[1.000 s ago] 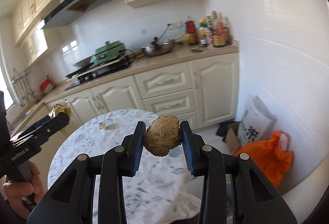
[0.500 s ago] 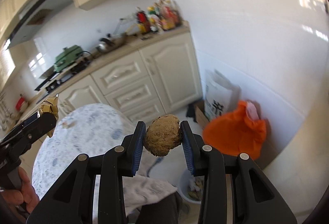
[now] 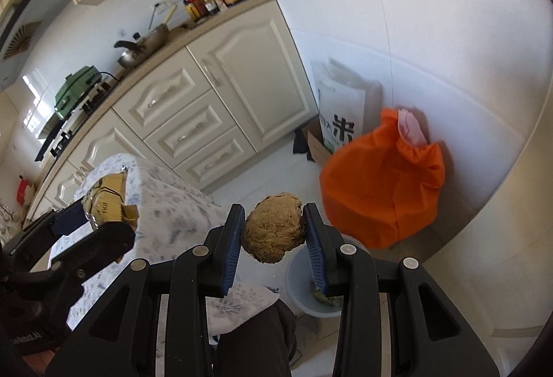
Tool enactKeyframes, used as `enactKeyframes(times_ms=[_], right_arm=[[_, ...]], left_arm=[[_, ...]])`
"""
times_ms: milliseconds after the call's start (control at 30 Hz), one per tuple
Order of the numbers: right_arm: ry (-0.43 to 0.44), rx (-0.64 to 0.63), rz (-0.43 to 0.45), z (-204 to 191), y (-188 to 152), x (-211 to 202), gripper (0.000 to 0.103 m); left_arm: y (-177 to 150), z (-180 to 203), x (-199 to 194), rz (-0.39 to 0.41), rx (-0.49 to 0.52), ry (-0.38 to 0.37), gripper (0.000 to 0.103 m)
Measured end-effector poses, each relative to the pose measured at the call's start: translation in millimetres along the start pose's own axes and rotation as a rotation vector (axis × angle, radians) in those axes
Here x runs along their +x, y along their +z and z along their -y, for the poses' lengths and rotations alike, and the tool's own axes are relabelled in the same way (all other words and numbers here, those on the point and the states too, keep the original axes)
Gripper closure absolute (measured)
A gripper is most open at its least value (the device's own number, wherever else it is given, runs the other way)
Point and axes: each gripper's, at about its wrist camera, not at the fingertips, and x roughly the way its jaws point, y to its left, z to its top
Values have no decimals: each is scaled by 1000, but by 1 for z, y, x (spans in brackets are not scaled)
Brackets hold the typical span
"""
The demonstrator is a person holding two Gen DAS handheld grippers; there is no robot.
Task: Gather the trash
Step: 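Carry the gold bar and brown lump toward the grey bin, then open both grippers above the grey bin to drop the bar and lump, then return the right tool to the table toward the small colourful packet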
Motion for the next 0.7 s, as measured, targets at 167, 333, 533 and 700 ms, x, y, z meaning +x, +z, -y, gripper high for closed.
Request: enactKeyframes(times_ms=[167,333,533,700], right_arm=[[-5,31,-37,10,0,19,65],[-17,77,-46,20,-2,25,50],[-59,101,-21,20,-1,20,0],[-79,92,-12,8,4,15,0]], left_arm=[[19,9,47,-74,17,-2,37],[32,3,70,-94,23,31,17],[34,0,58,-35,25,81,1],[29,-10,34,14,-11,116,1]])
